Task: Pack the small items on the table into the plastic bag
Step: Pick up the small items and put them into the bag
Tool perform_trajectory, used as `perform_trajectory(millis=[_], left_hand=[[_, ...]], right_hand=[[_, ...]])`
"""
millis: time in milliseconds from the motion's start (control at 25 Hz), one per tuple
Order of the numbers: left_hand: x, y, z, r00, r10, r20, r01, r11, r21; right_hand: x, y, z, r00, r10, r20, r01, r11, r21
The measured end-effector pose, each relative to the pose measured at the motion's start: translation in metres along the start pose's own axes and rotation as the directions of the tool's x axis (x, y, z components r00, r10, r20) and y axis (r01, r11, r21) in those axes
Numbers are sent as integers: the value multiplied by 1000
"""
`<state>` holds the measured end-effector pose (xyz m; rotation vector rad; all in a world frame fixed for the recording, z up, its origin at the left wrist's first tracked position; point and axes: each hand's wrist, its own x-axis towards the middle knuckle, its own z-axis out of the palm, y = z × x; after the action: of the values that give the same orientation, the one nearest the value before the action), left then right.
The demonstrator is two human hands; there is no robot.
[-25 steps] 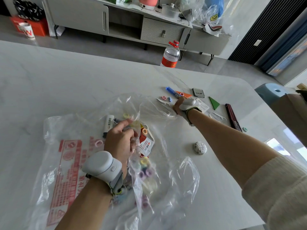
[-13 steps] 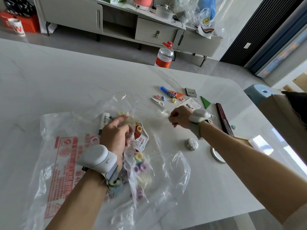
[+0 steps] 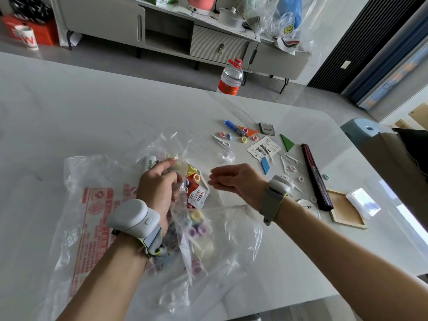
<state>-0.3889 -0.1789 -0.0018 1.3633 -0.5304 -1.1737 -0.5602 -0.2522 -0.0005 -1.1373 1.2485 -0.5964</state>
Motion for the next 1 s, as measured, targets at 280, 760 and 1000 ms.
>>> perform_trajectory(millis=[280, 760, 1000], left_hand=[[-1, 0, 1, 1000, 18, 6, -18, 1000, 5], [14, -13, -3, 1000, 25, -16, -24, 997, 68], [9, -9, -2, 1000, 30, -4, -29, 998, 60]], right_hand=[[44, -12, -49, 936, -190, -297, -30, 796, -604], [123, -43, -26, 965, -221, -142, -120, 112, -987], [93, -36, -53, 986, -20, -165, -161, 110, -981]])
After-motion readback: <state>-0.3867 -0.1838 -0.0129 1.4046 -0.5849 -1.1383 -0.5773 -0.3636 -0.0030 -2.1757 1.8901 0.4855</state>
